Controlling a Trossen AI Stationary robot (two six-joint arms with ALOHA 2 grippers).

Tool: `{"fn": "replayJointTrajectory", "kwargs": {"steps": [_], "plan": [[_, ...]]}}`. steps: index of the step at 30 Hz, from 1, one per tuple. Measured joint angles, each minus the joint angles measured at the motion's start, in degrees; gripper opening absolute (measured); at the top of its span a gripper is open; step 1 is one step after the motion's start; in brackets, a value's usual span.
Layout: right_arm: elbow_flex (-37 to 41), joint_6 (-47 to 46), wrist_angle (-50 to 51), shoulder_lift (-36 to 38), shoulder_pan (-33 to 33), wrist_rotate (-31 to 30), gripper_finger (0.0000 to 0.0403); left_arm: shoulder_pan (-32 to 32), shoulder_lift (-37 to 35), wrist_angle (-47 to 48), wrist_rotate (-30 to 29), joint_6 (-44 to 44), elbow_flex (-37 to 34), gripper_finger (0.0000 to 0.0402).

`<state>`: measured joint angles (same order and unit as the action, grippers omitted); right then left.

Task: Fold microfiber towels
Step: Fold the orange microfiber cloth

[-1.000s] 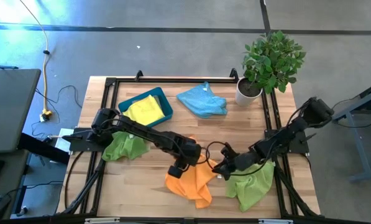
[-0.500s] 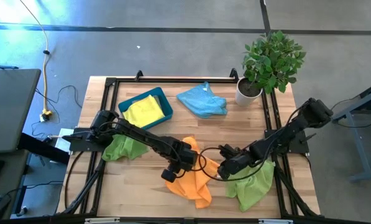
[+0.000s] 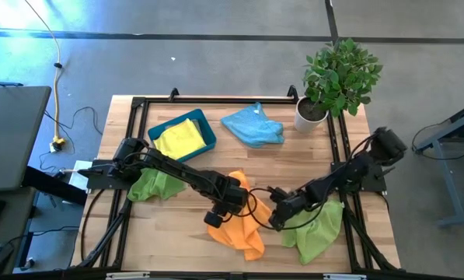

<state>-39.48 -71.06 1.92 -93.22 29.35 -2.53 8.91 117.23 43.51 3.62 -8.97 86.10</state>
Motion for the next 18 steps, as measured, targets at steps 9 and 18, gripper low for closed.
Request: {"fn": "replayJointTrajectory", "kwargs": {"steps": [9,18], "plan": [[0.02,-0.01,-2.56,-0.10,0.43,-0.42,0.0010,-0.04,-2.49,0.41,-0.51,0.87,0.09,0.0110],[-6.88,1.28,16.37,1.02,0.43,-1.74,0.0001,-0.96,-7.17,-0.57,-3.95,0.85,0.09,0.0110]]}}
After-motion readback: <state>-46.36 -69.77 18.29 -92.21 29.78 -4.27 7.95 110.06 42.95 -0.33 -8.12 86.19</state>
